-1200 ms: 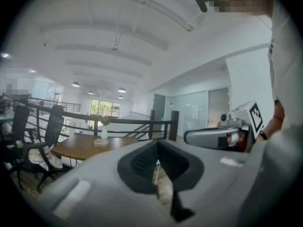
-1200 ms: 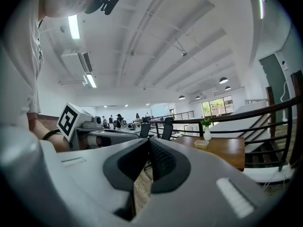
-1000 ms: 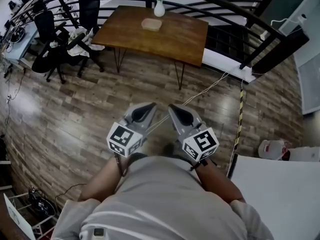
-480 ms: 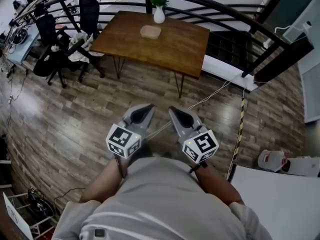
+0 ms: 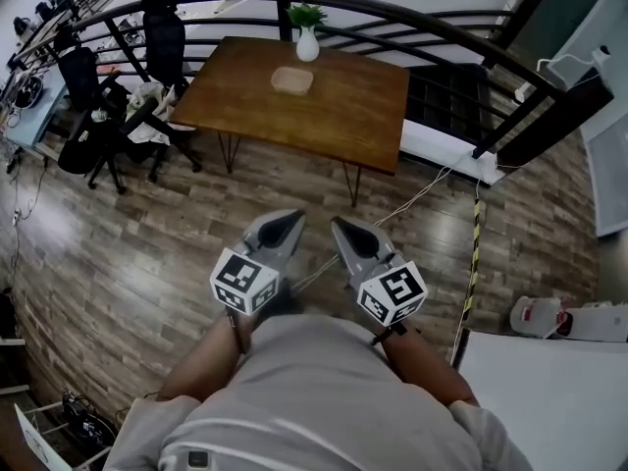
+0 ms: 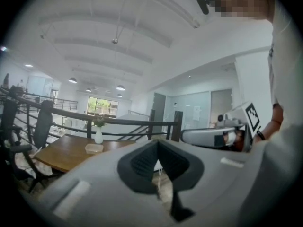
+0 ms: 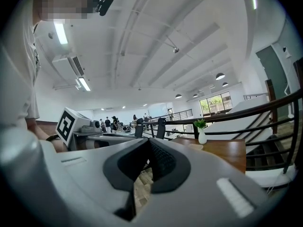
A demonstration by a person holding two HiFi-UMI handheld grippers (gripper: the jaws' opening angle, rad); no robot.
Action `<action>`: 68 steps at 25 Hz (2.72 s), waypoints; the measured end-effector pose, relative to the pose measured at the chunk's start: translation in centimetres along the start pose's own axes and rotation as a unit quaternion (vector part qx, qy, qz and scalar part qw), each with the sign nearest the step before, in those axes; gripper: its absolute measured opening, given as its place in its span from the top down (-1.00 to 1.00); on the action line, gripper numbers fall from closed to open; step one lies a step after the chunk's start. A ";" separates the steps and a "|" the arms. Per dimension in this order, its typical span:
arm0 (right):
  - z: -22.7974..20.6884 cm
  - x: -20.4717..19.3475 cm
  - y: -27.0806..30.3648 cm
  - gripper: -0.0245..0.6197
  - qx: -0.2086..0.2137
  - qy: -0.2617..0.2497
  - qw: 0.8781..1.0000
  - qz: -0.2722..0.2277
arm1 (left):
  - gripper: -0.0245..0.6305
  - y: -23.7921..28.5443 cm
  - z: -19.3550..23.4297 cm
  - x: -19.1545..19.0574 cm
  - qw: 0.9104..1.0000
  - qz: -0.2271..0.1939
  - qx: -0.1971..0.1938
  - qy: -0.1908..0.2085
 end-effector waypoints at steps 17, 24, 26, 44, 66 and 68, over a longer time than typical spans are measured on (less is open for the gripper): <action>3.8 7.3 19.5 0.90 0.000 -0.012 1.000 0.004 | 0.92 -4.7 18.8 2.0 1.000 -0.009 -0.017 -0.008; 3.4 7.0 24.0 0.90 0.012 -0.004 1.000 0.021 | 0.92 -4.9 23.0 0.5 1.000 0.001 -0.005 -0.028; 3.1 7.3 25.0 0.90 0.021 -0.008 1.000 0.022 | 0.92 -4.8 23.8 0.7 1.000 0.000 0.002 -0.027; -13.2 13.7 31.8 0.90 0.036 -0.017 0.999 0.016 | 0.92 9.6 32.6 8.2 0.999 -0.001 0.020 -0.030; -31.3 17.5 35.8 0.90 0.023 0.009 0.999 0.026 | 0.92 26.6 39.2 15.0 0.999 0.009 0.002 -0.043; -32.0 17.9 37.1 0.90 0.014 0.016 0.999 0.024 | 0.92 27.1 40.5 15.3 0.999 0.013 -0.008 -0.041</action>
Point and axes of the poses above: the fingertips, and each gripper's own axes: y forward along the fingers, z to its left, x out of its top, the point moved 4 cm from there along -y, backward along the fingers, and after that the axes turned 12 degrees about z, right-handed, at the moved point
